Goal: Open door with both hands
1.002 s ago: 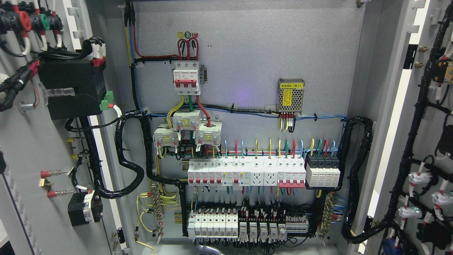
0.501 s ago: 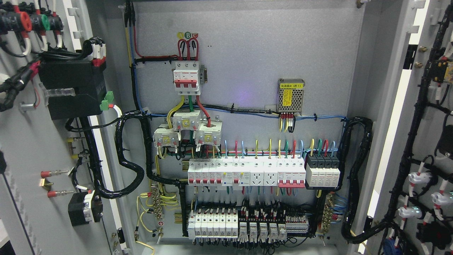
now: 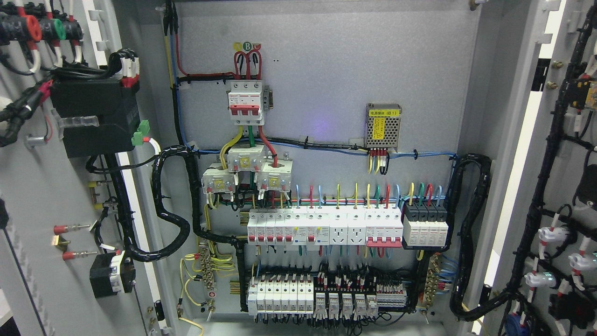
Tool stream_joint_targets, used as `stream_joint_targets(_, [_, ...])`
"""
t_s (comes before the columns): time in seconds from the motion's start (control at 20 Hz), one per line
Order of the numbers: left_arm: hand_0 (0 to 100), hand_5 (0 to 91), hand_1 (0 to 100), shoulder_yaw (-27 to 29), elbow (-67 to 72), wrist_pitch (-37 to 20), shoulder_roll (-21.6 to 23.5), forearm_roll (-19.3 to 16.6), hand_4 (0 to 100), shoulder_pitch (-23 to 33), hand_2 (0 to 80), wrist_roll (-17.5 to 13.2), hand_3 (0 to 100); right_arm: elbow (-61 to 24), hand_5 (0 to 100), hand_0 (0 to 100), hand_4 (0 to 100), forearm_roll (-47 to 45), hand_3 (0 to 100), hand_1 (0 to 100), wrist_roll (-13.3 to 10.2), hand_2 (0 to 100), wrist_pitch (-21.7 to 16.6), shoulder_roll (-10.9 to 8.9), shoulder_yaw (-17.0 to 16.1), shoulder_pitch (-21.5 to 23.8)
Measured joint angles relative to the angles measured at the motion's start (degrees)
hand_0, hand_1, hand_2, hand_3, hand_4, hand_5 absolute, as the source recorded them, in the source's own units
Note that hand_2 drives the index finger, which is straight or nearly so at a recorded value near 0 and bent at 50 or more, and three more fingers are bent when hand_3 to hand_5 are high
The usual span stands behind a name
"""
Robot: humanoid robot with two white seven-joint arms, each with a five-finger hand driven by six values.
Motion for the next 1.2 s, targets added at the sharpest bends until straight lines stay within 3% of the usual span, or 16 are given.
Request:
stream_joint_targets(0.1, [0, 0.0, 0, -0.1, -2.2, -1.7, -0.1, 0.1, 0, -0.4, 0.0, 0.2, 0, -0.5, 0, 38, 0, 0.0, 0, 0, 0.0, 0, -2.7, -0.74, -1.3, 1.2])
stream_joint_targets(0.35, [0, 0.0, 0, -0.4, -6.4, -2.5, -0.5, 0.2, 0, -1.7, 0.0, 0.4, 0, -1.4, 0, 38, 0, -0.3, 0, 0, 0.0, 0, -5.4, -2.40, -4.7, 3.5])
stream_joint_targets(0.8, [0, 0.0, 0, -0.6, -12.0, -2.6, -2.9, 0.2, 0, -8.4, 0.0, 0.5, 0, -2.3, 0, 38, 0, -3.4, 0, 0, -1.6, 0, -5.9, -5.39, -9.1, 5.0])
stream_joint_targets(1.2, [0, 0.0, 0, 0.5, -15.5, -2.6, -5.3, 0.2, 0, -13.6, 0.0, 1.1, 0, -3.2, 0, 38, 0, -7.9, 0, 0, -3.4, 0, -5.3, -7.40, -10.9, 5.3])
